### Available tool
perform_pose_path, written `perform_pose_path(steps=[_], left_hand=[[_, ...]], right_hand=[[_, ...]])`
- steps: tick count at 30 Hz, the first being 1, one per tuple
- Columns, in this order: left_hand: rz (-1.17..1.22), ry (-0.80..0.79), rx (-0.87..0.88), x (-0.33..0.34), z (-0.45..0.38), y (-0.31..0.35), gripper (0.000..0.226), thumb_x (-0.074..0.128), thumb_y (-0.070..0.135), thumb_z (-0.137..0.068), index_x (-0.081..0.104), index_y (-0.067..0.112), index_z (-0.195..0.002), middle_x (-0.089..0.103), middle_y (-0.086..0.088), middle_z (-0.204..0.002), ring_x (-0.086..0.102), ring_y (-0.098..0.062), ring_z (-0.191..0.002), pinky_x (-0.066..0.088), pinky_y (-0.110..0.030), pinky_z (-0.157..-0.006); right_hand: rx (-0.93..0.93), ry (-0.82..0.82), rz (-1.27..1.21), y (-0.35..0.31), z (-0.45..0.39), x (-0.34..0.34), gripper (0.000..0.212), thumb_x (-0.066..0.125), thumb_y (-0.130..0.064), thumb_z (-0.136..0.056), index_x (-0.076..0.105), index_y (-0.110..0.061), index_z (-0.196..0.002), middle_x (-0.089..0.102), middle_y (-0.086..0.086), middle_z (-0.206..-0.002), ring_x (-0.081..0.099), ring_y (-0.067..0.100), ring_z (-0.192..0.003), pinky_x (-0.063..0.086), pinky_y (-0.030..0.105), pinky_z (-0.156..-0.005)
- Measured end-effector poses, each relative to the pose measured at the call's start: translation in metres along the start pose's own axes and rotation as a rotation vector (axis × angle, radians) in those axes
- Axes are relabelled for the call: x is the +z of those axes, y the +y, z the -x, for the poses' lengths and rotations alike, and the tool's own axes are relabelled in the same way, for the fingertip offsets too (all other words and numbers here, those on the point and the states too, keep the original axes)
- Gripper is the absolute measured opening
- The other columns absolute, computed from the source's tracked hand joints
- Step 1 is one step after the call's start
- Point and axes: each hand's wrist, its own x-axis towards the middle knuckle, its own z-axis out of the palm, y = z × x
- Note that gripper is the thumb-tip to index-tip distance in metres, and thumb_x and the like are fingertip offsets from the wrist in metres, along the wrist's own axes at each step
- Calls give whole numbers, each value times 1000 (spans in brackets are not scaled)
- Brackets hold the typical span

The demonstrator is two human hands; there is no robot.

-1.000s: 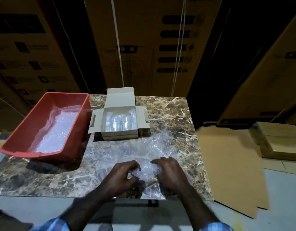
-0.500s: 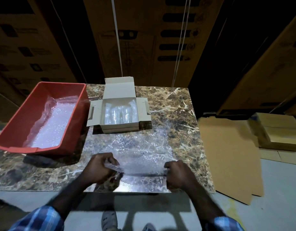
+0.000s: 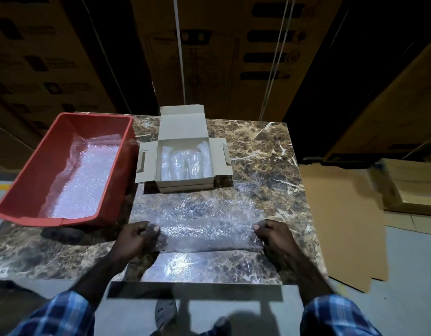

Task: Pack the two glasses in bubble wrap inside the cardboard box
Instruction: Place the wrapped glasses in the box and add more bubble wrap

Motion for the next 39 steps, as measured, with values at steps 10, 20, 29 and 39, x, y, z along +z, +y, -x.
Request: perform_pose_path(steps=[10, 20, 29, 39], left_hand=[[-410, 203, 182, 7, -41, -17, 24, 55, 21, -102, 52, 23, -78, 62, 4, -58, 66, -21, -60, 47, -32, -58], [-717, 235, 280, 2, -53, -39, 19, 49, 38, -101, 45, 23, -89, 62, -8, -57, 63, -39, -59, 50, -44, -53], [-724, 216, 324, -5, -50, -50, 17, 52, 40, -100, 43, 27, -94, 62, -3, -57, 65, -35, -62, 51, -44, -55], [-745, 269, 437, -10, -46, -59, 35, 32, 57, -99, 40, 24, -95, 62, -6, -59, 63, -39, -54, 47, -41, -44]], right_hand=[[-130, 106, 474, 25, -51, 28, 21, 57, -16, -100, 57, -17, -79, 58, -1, -68, 59, 25, -69, 44, 29, -64], [-192, 148, 788, 23, -56, 38, 9, 49, -21, -104, 52, -14, -102, 57, 4, -72, 51, 23, -66, 33, 33, -62], [-190, 258, 884, 31, -48, 49, 21, 44, -32, -103, 53, -14, -100, 65, 12, -77, 63, 32, -74, 38, 35, -61], [-110, 240, 855, 18, -42, 42, 30, 47, -36, -103, 56, -10, -88, 53, 3, -74, 55, 28, -74, 34, 34, -67]])
